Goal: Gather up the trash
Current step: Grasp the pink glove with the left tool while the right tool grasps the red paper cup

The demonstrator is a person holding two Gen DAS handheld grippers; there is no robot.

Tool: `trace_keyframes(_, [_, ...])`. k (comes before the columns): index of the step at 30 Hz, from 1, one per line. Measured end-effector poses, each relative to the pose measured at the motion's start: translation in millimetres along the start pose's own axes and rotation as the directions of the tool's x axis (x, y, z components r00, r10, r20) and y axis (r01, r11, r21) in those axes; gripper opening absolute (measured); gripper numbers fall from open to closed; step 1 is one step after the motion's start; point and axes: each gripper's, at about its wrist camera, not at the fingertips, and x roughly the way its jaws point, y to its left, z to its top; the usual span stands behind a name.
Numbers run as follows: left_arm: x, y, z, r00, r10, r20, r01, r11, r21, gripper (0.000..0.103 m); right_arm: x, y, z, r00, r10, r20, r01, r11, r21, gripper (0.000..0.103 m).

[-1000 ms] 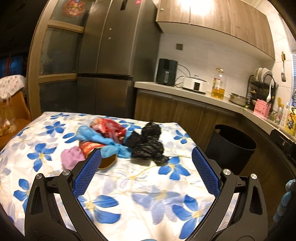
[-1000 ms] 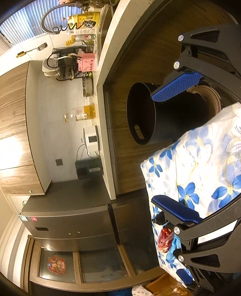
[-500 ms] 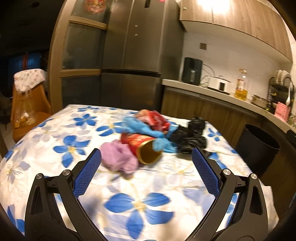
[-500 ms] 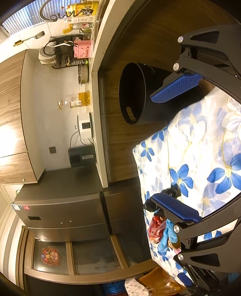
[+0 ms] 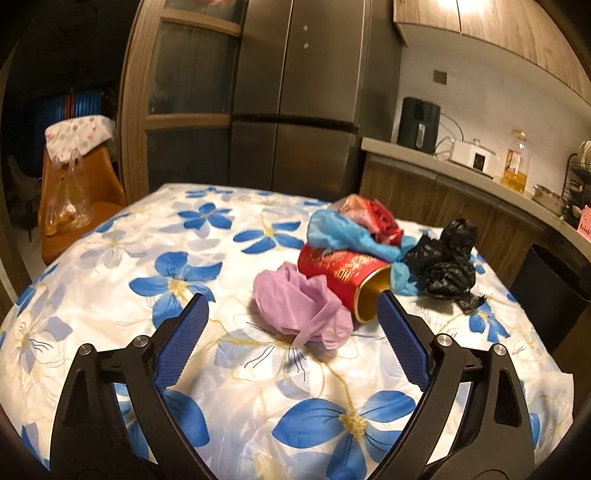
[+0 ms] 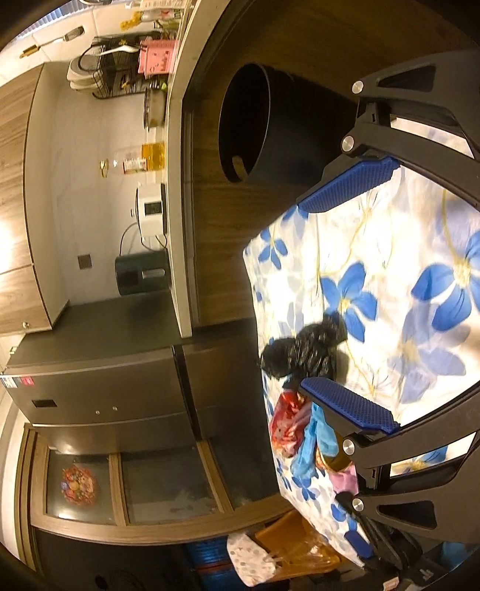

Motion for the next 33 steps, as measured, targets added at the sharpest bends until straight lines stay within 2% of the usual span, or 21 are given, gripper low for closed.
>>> trace_keyframes(6, [23, 1, -4, 0.994, -0.018, -0.104, 0.018, 1.0, -0.004, 0.064, 13, 21, -3, 0.999, 0.04, -0.008, -0.04, 0.999, -0.018, 0.086])
trace_keyframes(11, [42, 7, -8, 0.98, -0.028, -0.195, 0.022, 0.999, -0.035, 0.042, 25, 38, -9, 0.996, 0.076, -0.043, -0.077, 0.997, -0.03, 0.081])
trace_keyframes(13, [49, 11, -11, 0.973, -0.042, -0.227, 0.03, 0.998, -0.059, 0.024, 30, 46, -13, 0.993, 0.097, -0.063, -0.099, 0.995, -0.033, 0.079])
trace_keyframes(14, [51, 15, -11, 0.97, -0.057, -0.237, 0.039, 0.996, -0.08, 0.019, 33, 51, -16, 0.991, 0.106, -0.077, -0.109, 0.993, -0.038, 0.078])
trace_keyframes(16, [51, 23, -12, 0.967, -0.094, -0.238, 0.066, 0.99, -0.125, 0.002, 38, 60, -21, 0.987, 0.128, -0.102, -0.133, 0.99, -0.045, 0.075])
trace_keyframes(20, [38, 35, -7, 0.972, -0.141, -0.185, 0.106, 0.976, -0.19, 0.0, 45, 78, -29, 0.974, 0.176, -0.143, -0.187, 0.981, -0.061, 0.066])
trace_keyframes(22, [28, 41, -3, 0.98, -0.129, -0.149, 0.1, 0.976, -0.192, 0.0, 50, 90, -35, 0.963, 0.207, -0.172, -0.222, 0.972, -0.073, 0.062])
trace_keyframes(26, [9, 59, 5, 0.99, -0.111, -0.092, 0.089, 0.973, -0.214, 0.0, 62, 116, -44, 0.938, 0.264, -0.226, -0.291, 0.953, -0.09, 0.048])
trace_keyframes(33, [-3, 80, 12, 0.995, -0.081, -0.053, 0.068, 0.973, -0.219, 0.0, 82, 149, -49, 0.907, 0.32, -0.275, -0.358, 0.928, -0.101, 0.042])
